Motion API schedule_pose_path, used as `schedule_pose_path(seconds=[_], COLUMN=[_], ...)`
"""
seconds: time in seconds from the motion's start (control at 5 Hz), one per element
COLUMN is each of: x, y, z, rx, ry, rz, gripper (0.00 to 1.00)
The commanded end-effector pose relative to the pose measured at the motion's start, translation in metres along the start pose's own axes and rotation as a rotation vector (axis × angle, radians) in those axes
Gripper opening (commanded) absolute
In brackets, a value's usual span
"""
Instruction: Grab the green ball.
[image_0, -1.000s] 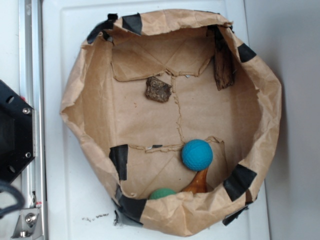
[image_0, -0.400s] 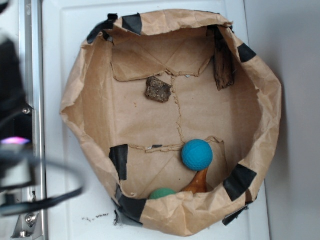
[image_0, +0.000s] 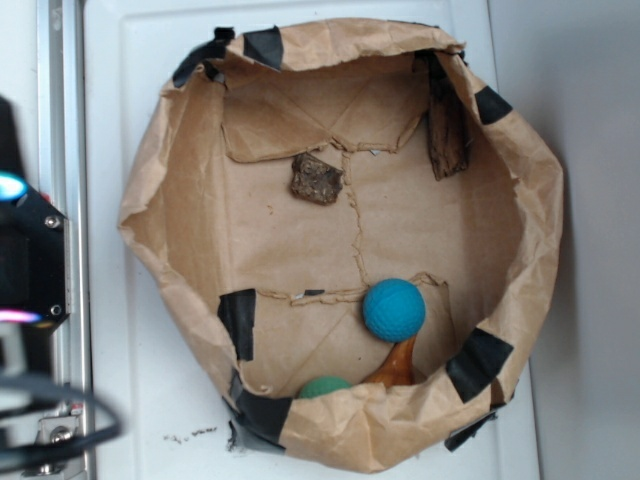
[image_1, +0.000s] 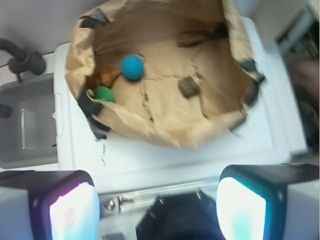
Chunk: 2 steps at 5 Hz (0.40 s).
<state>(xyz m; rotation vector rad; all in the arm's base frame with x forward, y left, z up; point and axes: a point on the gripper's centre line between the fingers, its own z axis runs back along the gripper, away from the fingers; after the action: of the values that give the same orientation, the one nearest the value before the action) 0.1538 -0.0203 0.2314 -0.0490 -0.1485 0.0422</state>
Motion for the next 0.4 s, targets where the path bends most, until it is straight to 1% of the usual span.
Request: schedule_pose_path(seconds=[0.0, 0.2], x=[0.027, 0.038], y=[0.005, 0.011], z=[-0.019, -0.026], rx=[-0.037, -0.102], ry=[-0.038, -0.041], rz=[-0.164, -0.213], gripper=[1.0, 1.0])
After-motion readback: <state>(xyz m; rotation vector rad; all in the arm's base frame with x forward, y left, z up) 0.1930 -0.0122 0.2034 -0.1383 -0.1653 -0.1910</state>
